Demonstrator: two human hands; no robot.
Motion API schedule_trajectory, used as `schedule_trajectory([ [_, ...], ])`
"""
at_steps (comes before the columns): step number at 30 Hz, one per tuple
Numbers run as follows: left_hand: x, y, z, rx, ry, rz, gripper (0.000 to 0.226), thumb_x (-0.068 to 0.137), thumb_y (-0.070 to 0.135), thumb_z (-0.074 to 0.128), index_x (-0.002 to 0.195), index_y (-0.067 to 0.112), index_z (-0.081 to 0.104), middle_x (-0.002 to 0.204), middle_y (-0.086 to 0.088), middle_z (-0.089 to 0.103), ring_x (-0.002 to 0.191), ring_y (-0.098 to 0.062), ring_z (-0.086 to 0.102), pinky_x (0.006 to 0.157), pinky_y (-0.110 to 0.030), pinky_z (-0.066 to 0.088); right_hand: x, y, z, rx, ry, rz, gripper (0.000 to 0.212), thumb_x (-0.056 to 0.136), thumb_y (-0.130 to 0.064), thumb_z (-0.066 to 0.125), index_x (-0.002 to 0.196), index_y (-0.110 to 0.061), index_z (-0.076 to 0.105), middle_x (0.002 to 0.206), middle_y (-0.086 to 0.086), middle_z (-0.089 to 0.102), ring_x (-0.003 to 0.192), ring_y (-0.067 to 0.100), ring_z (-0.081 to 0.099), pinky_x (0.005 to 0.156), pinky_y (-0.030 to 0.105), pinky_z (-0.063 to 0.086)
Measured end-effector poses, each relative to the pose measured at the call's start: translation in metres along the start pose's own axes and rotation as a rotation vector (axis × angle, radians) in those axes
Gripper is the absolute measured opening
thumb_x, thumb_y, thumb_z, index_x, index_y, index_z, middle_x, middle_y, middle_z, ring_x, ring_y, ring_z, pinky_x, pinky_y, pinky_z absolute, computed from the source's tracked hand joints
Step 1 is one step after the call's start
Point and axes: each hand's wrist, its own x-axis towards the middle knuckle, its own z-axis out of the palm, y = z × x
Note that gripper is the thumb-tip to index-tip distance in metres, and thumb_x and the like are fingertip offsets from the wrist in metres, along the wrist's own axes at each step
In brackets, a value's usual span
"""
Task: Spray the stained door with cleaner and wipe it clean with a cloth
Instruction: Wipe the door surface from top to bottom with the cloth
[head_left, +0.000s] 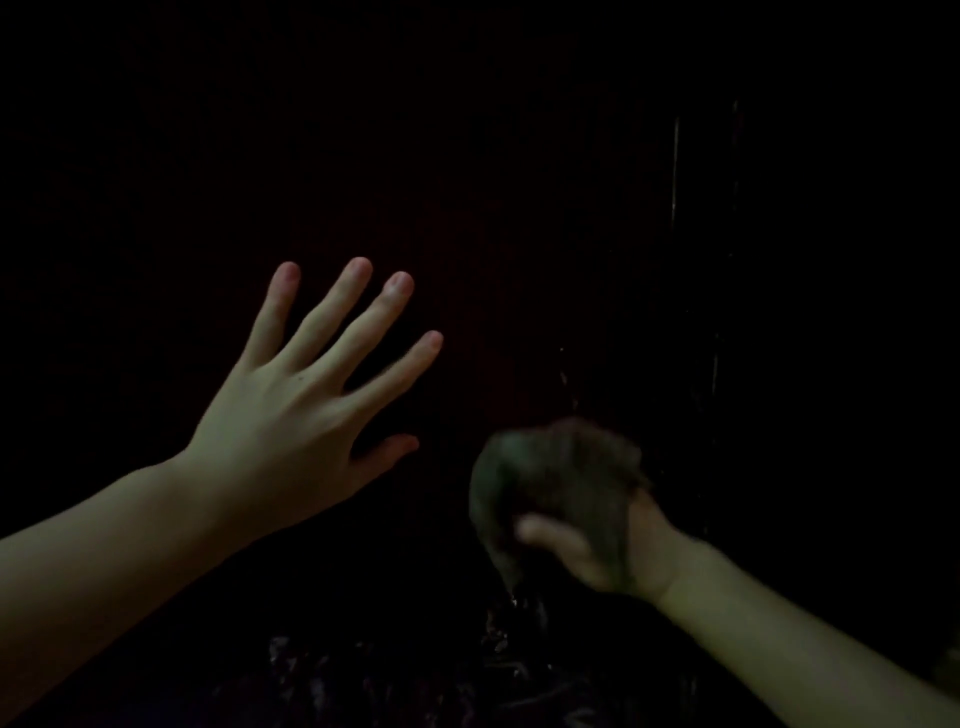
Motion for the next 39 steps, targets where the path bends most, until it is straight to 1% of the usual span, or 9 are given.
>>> schedule_trajectory([
  [4, 0.018, 0.009, 0.000, 0.021, -0.021, 0.058, 0.075, 0.087, 0.061, 0.038, 0.149, 0.021, 0.031, 0.158, -0.021, 0.015, 0.146, -0.041, 0.011, 0.113, -0.067, 0.006, 0.054, 0.022, -0.043, 0.024, 0.263, 0.126, 0.031, 0.098, -0.010, 0.036, 0.123, -0.007, 0.054, 0.135, 0.014, 0.048, 0.119, 0.015, 0.047, 0.106, 0.015, 0.031],
  [7, 0.023, 0.013, -0.001, 0.008, -0.021, 0.051, 0.075, 0.084, 0.060, 0.041, 0.147, 0.020, 0.035, 0.157, -0.021, 0.018, 0.145, -0.042, 0.014, 0.111, -0.069, 0.008, 0.028, 0.022, -0.025, -0.087, 0.265, 0.008, 0.017, 0.084, -0.015, 0.048, 0.099, -0.020, 0.053, 0.120, 0.008, 0.055, 0.110, 0.035, 0.049, 0.096, 0.051, 0.040],
  [10, 0.026, 0.016, -0.002, 0.022, -0.021, 0.045, 0.074, 0.083, 0.060, 0.042, 0.145, 0.020, 0.040, 0.156, -0.021, 0.022, 0.144, -0.042, 0.017, 0.108, -0.073, 0.010, -0.035, 0.010, 0.019, 0.199, -0.064, 0.117, 0.020, 0.088, -0.036, 0.051, 0.106, -0.039, 0.058, 0.123, -0.011, 0.055, 0.117, 0.020, 0.051, 0.099, 0.047, 0.043],
  [13, 0.031, 0.020, -0.002, 0.043, -0.028, 0.051, 0.074, 0.083, 0.062, 0.042, 0.145, 0.021, 0.040, 0.156, -0.020, 0.023, 0.144, -0.041, 0.018, 0.107, -0.074, 0.010, -0.038, 0.030, 0.031, 0.191, 0.004, 0.032, 0.040, 0.078, -0.064, 0.056, 0.116, -0.068, 0.045, 0.129, -0.037, 0.047, 0.130, -0.003, 0.038, 0.115, 0.043, 0.023],
  [18, 0.049, 0.031, 0.000, 0.071, -0.037, 0.055, 0.081, 0.080, 0.068, 0.041, 0.148, 0.025, 0.034, 0.158, -0.018, 0.018, 0.146, -0.040, 0.012, 0.108, -0.073, 0.001, 0.059, 0.061, -0.044, -0.070, 0.403, 0.030, 0.027, 0.088, -0.012, 0.036, 0.112, -0.015, 0.047, 0.119, 0.025, 0.059, 0.115, 0.037, 0.048, 0.110, 0.040, 0.031],
  [21, 0.051, 0.036, 0.000, 0.061, -0.056, 0.036, 0.081, 0.080, 0.068, 0.037, 0.149, 0.026, 0.032, 0.158, -0.018, 0.016, 0.146, -0.040, 0.010, 0.108, -0.073, 0.000, 0.050, 0.062, -0.047, -0.188, 0.540, 0.210, 0.040, 0.073, -0.009, 0.041, 0.112, -0.011, 0.045, 0.121, 0.023, 0.058, 0.117, 0.039, 0.039, 0.099, 0.046, 0.040],
  [26, 0.051, 0.036, -0.004, 0.045, -0.100, 0.029, 0.083, 0.078, 0.068, 0.039, 0.149, 0.025, 0.031, 0.159, -0.017, 0.013, 0.147, -0.038, 0.007, 0.108, -0.073, 0.000, -0.069, 0.021, 0.027, -0.263, 0.297, 0.297, 0.034, 0.069, -0.016, 0.039, 0.103, -0.015, 0.044, 0.113, 0.011, 0.043, 0.097, 0.038, 0.052, 0.062, 0.046, 0.058],
  [31, 0.051, 0.038, -0.004, 0.026, -0.097, 0.017, 0.083, 0.078, 0.067, 0.037, 0.149, 0.025, 0.031, 0.159, -0.017, 0.014, 0.147, -0.039, 0.007, 0.107, -0.074, 0.001, -0.026, 0.047, -0.005, -0.248, 0.449, 0.265, 0.029, 0.081, -0.002, 0.034, 0.106, -0.010, 0.046, 0.098, 0.027, 0.066, 0.095, 0.038, 0.053, 0.092, 0.042, 0.040],
  [39, 0.050, 0.039, -0.001, 0.021, -0.061, 0.017, 0.082, 0.078, 0.067, 0.035, 0.149, 0.025, 0.031, 0.159, -0.018, 0.014, 0.147, -0.039, 0.009, 0.108, -0.073, -0.001, -0.038, 0.062, -0.010, -0.362, 0.432, 0.332, 0.034, 0.076, 0.000, 0.039, 0.109, -0.005, 0.046, 0.107, 0.026, 0.062, 0.111, 0.036, 0.046, 0.092, 0.053, 0.048],
])
